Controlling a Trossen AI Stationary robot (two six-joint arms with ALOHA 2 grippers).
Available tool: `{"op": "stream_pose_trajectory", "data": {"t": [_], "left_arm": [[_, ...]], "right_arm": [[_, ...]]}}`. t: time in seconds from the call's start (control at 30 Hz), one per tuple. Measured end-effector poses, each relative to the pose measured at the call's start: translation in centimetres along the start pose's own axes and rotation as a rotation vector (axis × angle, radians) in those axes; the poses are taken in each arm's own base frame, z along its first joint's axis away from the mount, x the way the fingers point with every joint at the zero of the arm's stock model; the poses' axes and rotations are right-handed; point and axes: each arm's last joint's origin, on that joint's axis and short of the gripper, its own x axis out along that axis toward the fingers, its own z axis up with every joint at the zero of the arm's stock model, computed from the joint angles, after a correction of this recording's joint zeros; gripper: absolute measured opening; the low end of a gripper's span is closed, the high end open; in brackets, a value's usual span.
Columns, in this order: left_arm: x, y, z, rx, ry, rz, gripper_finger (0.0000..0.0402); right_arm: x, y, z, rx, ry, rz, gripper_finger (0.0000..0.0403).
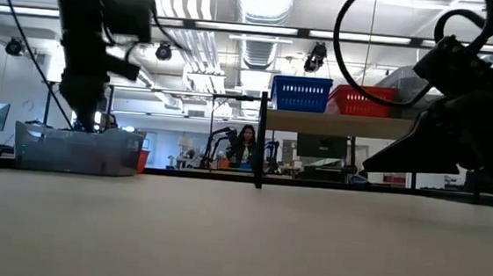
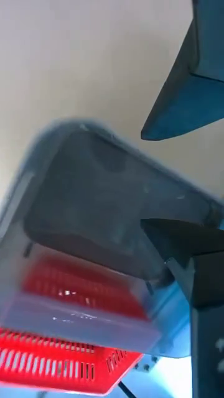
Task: Stack baskets on shelf by color
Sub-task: Stack the black bin on the other black bin on the shelf
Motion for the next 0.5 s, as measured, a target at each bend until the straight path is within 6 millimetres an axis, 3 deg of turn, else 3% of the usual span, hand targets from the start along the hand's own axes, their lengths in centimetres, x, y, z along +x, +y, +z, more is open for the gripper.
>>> {"op": "stream_pose_trajectory", "data": {"t": [0.17, 0.27, 0.37, 0.5], "left_arm": [[2.7, -0.5, 0.8, 0.124, 0.139, 0.025, 0.0199], [3.8, -1.0, 1.1, 0.191, 0.189, 0.024, 0.0177], [4.4, -1.3, 1.5, 0.222, 0.218, 0.01, 0.013], [4.0, -1.8, 2.4, 0.202, 0.216, -0.12, 0.0038]], "right_arm": [[-0.2, 1.3, 0.0, -0.01, -0.006, 0.032, 0.0013], [-0.3, 2.1, 0.0, -0.019, -0.009, 0.049, 0.0013], [-0.3, 2.7, 0.0, -0.022, -0.013, 0.06, 0.0013], [-0.4, 3.2, 0.1, -0.025, -0.017, 0.072, 0.0013]]}}
